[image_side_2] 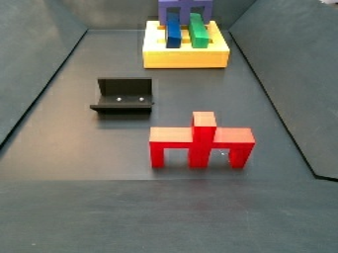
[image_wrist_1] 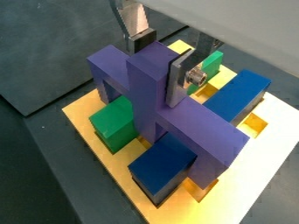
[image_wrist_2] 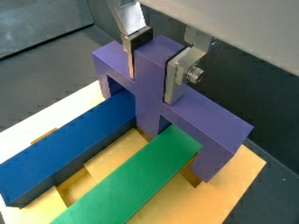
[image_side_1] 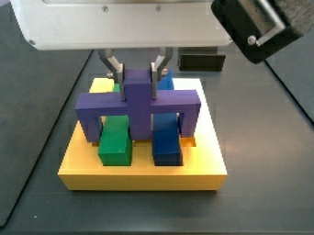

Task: Pick up the purple object. Move up. Place the purple object on the fixture. Regrasp the purple object. Move to above the board. Insert the purple object.
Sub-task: Insert the purple object.

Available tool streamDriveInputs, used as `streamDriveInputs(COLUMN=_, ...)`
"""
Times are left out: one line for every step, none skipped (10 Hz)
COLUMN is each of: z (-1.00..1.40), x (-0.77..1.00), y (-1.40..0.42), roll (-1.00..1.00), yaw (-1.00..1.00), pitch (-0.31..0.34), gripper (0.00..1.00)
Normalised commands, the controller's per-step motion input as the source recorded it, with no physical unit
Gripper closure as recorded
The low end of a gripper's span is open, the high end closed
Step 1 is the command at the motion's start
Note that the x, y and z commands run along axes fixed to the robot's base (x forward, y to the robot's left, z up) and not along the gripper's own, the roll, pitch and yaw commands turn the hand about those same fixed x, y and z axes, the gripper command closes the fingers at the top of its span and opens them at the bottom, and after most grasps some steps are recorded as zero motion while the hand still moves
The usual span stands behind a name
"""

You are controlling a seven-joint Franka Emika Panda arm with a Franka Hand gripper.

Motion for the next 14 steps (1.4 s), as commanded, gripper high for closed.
streamDriveInputs(z=-0.11, x=0.07, y=-0.06, roll=0.0, yaw=0.0, pitch=0.0, gripper=1.0)
streamDriveInputs(z=-0.05, x=0.12, y=-0.07, roll=0.0, yaw=0.0, pitch=0.0, gripper=1.0)
streamDriveInputs(z=-0.07, x=0.07, y=-0.06, roll=0.0, yaw=0.0, pitch=0.0, gripper=1.0)
streamDriveInputs(z=-0.07, x=0.05, y=-0.06, roll=0.0, yaw=0.0, pitch=0.0, gripper=1.0)
streamDriveInputs(z=-0.08, x=0.05, y=-0.06, roll=0.0, yaw=0.0, pitch=0.0, gripper=1.0)
streamDriveInputs(z=-0.12, x=0.09, y=-0.05, roll=0.0, yaw=0.0, pitch=0.0, gripper=1.0)
streamDriveInputs(z=-0.15, x=0.11, y=-0.05, roll=0.01, yaw=0.0, pitch=0.0, gripper=1.0)
streamDriveInputs(z=-0.15, x=0.1, y=-0.07, roll=0.0, yaw=0.0, pitch=0.0, gripper=1.0)
streamDriveInputs(z=-0.17, x=0.09, y=-0.07, roll=0.01, yaw=0.0, pitch=0.0, gripper=1.0)
streamDriveInputs(z=-0.19, x=0.09, y=-0.04, roll=0.03, yaw=0.0, pitch=0.0, gripper=1.0)
streamDriveInputs(z=-0.19, x=0.11, y=-0.01, roll=0.05, yaw=0.0, pitch=0.0, gripper=1.0)
streamDriveInputs(z=-0.17, x=0.1, y=0.0, roll=0.09, yaw=0.0, pitch=0.007, gripper=1.0)
streamDriveInputs(z=-0.14, x=0.05, y=0.0, roll=0.13, yaw=-0.03, pitch=0.024, gripper=1.0)
streamDriveInputs(z=-0.12, x=0.0, y=0.04, roll=0.11, yaw=-0.08, pitch=0.02, gripper=1.0)
